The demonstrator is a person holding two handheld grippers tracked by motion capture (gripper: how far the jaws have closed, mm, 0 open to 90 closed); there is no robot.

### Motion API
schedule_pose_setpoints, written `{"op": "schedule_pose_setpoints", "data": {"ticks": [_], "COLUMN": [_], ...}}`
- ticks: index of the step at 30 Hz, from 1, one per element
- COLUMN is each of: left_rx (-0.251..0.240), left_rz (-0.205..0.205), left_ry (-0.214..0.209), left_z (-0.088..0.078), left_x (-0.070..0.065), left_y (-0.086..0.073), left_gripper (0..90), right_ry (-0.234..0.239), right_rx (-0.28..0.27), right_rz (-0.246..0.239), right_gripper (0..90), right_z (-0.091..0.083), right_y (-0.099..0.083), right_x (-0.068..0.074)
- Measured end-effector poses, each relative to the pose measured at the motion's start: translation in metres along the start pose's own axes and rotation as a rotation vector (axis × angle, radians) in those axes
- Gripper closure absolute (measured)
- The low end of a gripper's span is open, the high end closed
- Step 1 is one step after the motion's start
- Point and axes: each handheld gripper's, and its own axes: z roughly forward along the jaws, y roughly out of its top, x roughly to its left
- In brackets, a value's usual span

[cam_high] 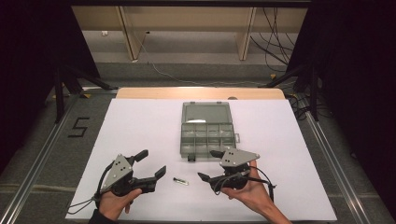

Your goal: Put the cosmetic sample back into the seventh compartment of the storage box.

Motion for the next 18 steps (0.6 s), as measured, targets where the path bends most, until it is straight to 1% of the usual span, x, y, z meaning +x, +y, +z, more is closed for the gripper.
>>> {"op": "schedule_pose_setpoints", "data": {"ticks": [2, 3, 8, 9, 11, 12, 15, 17, 18], "left_rx": [-0.002, -0.003, -0.004, -0.004, -0.003, -0.004, -0.004, -0.005, -0.006], "left_rz": [-0.001, -0.003, -0.003, -0.003, 0.001, -0.002, -0.003, -0.002, -0.003], "left_ry": [0.000, 0.001, 0.003, 0.003, 0.002, 0.004, 0.004, 0.004, 0.004], "left_z": [0.000, 0.000, 0.000, 0.000, 0.000, 0.000, 0.000, -0.001, -0.001], "left_x": [0.000, 0.000, 0.000, 0.000, 0.000, 0.000, 0.000, 0.000, 0.000], "left_y": [0.000, 0.000, 0.000, 0.000, 0.000, 0.000, 0.000, 0.000, 0.000], "left_gripper": [15.6, 15.6, 15.6, 15.6, 15.6, 15.6, 15.6, 15.6, 15.6], "right_ry": [0.011, 0.012, 0.032, 0.029, 0.042, 0.041, 0.059, 0.063, 0.073], "right_rx": [0.019, 0.018, 0.049, 0.050, 0.070, 0.074, 0.108, 0.116, 0.127], "right_rz": [-0.004, -0.005, -0.017, -0.017, -0.022, -0.026, -0.029, -0.031, -0.034], "right_gripper": [21.6, 21.6, 21.9, 22.1, 22.1, 22.2, 23.2, 23.3, 23.3], "right_z": [0.004, 0.006, 0.015, 0.017, 0.021, 0.024, 0.030, 0.035, 0.037], "right_y": [0.001, 0.002, 0.004, 0.005, 0.006, 0.006, 0.009, 0.009, 0.010], "right_x": [0.000, 0.001, 0.003, 0.003, 0.003, 0.004, 0.003, 0.004, 0.003]}}
